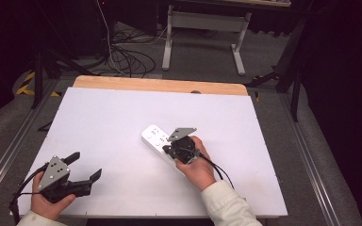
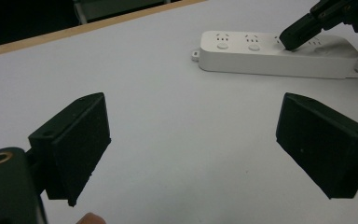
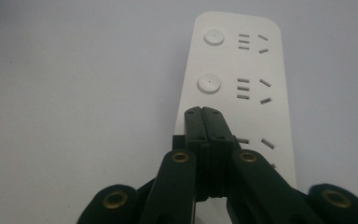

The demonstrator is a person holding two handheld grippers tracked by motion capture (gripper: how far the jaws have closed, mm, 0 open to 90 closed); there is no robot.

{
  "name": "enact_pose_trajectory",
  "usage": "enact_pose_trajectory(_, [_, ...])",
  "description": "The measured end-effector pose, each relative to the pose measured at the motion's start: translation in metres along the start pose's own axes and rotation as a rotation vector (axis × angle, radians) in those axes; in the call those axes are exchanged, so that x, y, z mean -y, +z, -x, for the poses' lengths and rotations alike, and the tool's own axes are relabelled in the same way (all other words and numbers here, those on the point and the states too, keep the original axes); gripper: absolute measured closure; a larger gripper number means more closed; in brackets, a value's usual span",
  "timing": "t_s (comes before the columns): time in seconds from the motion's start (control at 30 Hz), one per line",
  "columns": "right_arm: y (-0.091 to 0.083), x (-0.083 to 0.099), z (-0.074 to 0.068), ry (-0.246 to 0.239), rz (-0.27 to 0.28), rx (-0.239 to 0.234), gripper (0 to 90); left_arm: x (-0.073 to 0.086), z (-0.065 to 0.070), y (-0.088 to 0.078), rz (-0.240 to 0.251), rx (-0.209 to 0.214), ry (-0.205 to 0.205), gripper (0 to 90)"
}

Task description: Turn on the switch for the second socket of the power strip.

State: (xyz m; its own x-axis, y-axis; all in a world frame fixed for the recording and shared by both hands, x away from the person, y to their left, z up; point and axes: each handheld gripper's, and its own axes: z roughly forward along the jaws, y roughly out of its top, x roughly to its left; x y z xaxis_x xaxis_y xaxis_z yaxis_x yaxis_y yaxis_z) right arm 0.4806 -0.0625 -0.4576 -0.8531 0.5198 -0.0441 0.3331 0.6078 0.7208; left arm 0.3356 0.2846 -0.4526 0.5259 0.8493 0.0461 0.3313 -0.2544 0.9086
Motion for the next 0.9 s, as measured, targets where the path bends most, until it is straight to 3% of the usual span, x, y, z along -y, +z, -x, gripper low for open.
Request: enact_pose_trajectory(0.9, [0.0021, 0.0003, 0.0039, 0.011, -0.008, -0.032, 90.0, 0.0, 0.0009, 0.0004, -0.002, 0.005, 0.0, 10.3])
